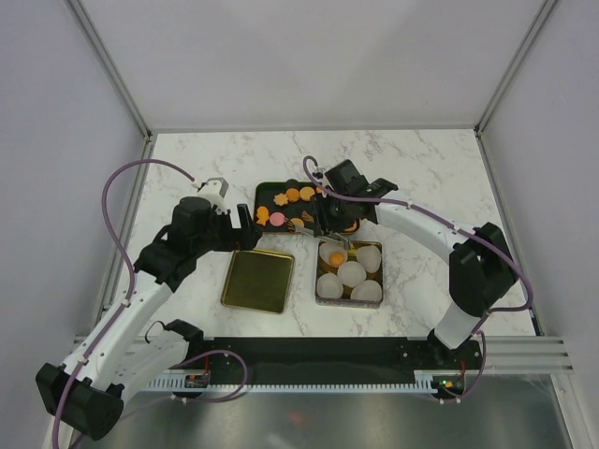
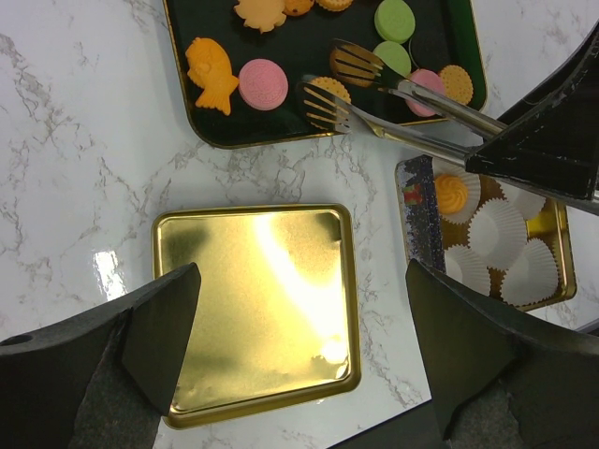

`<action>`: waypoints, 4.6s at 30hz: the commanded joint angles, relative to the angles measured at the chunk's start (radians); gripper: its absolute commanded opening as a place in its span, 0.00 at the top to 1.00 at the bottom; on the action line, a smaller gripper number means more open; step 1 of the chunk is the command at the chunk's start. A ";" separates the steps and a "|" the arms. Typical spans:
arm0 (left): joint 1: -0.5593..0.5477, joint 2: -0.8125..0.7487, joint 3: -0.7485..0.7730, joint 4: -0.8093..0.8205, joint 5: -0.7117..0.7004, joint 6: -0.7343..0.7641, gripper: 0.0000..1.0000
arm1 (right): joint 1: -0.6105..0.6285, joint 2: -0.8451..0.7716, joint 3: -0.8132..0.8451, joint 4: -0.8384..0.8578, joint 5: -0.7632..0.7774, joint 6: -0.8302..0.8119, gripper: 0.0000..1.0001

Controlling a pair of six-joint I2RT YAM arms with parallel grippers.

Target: Pack the cookies

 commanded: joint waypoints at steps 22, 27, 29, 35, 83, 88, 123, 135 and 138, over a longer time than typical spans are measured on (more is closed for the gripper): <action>0.005 -0.002 0.008 0.010 0.009 0.019 0.00 | -0.050 -0.002 0.062 -0.025 -0.072 -0.013 0.63; 0.005 0.001 0.008 0.010 0.009 0.020 0.00 | -0.067 -0.010 0.065 -0.025 -0.077 -0.009 0.63; 0.005 0.002 0.008 0.009 0.009 0.017 0.00 | -0.076 -0.014 0.070 -0.025 -0.083 -0.001 0.63; 0.005 0.002 0.008 0.009 0.014 0.019 0.00 | -0.093 -0.022 0.079 -0.023 -0.103 0.011 0.63; 0.008 0.054 0.007 0.024 0.120 0.019 0.00 | -0.253 -0.724 -0.278 -0.411 -0.043 0.167 0.61; 0.008 0.053 0.007 0.026 0.127 0.017 0.00 | -0.253 -0.784 -0.317 -0.439 -0.003 0.195 0.60; 0.009 0.050 0.002 0.027 0.124 0.015 0.00 | -0.253 -0.771 -0.346 -0.467 0.049 0.163 0.53; 0.009 0.044 0.002 0.027 0.124 0.015 0.00 | -0.253 -0.708 -0.263 -0.456 0.064 0.138 0.52; 0.009 0.044 0.002 0.026 0.123 0.015 0.00 | -0.253 -0.683 -0.237 -0.451 0.069 0.132 0.52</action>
